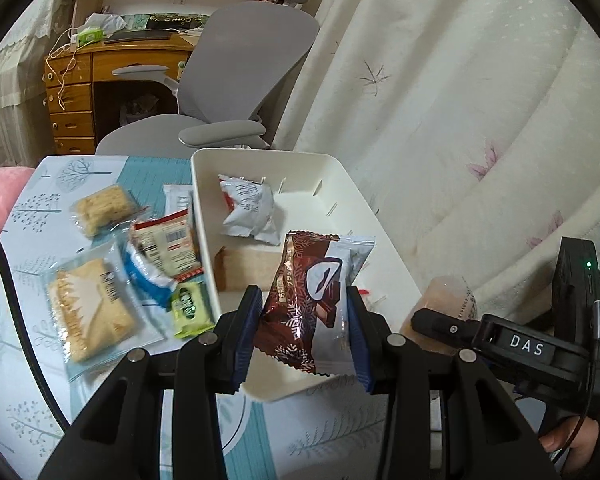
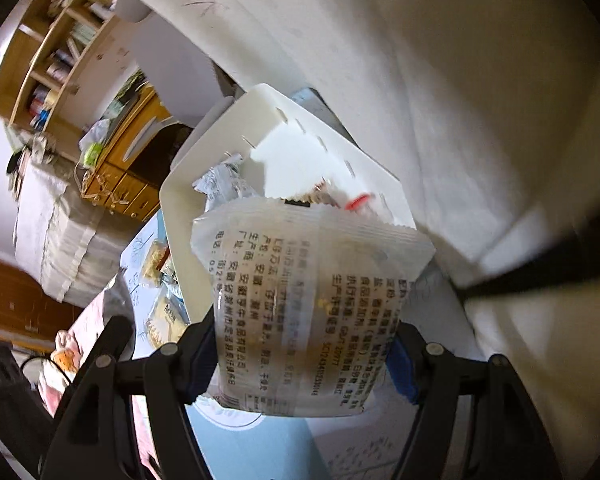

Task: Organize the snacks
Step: 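Open both tools over the basket, releasing both snacks inside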

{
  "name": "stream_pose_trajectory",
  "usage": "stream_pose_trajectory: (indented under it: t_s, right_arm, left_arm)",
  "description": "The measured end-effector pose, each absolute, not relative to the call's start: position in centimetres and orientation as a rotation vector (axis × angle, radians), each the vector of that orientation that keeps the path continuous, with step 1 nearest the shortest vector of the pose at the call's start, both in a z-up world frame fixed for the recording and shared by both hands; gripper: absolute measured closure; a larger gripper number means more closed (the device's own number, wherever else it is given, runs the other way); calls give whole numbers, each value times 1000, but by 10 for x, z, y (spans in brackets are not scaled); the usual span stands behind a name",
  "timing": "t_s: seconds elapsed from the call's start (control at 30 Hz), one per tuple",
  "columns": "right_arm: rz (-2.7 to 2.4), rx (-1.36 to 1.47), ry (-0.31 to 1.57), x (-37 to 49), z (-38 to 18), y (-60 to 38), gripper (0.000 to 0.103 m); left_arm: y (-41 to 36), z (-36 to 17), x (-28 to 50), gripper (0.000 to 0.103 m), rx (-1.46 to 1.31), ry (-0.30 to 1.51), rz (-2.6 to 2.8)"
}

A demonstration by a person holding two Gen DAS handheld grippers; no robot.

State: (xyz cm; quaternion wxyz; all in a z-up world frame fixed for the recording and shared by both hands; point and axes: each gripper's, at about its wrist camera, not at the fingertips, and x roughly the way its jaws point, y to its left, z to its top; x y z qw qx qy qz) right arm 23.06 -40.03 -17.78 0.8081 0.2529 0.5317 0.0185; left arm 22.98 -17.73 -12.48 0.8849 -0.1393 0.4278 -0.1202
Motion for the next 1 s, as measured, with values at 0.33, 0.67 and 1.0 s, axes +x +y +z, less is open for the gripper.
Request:
stream_pose_trajectory:
  t_s: [0.33, 0.67, 1.0]
  right_arm:
    - [112, 466, 1100, 269, -189, -405, 26]
    - [115, 467, 1155, 268, -200, -402, 21]
    - [140, 400, 1193, 247, -198, -377, 21]
  left_arm:
    - [-189, -141, 243, 41, -345, 982, -201]
    - [-167, -155, 233, 29, -440, 1045, -120]
    - [-135, -163, 198, 28, -489, 1061, -41]
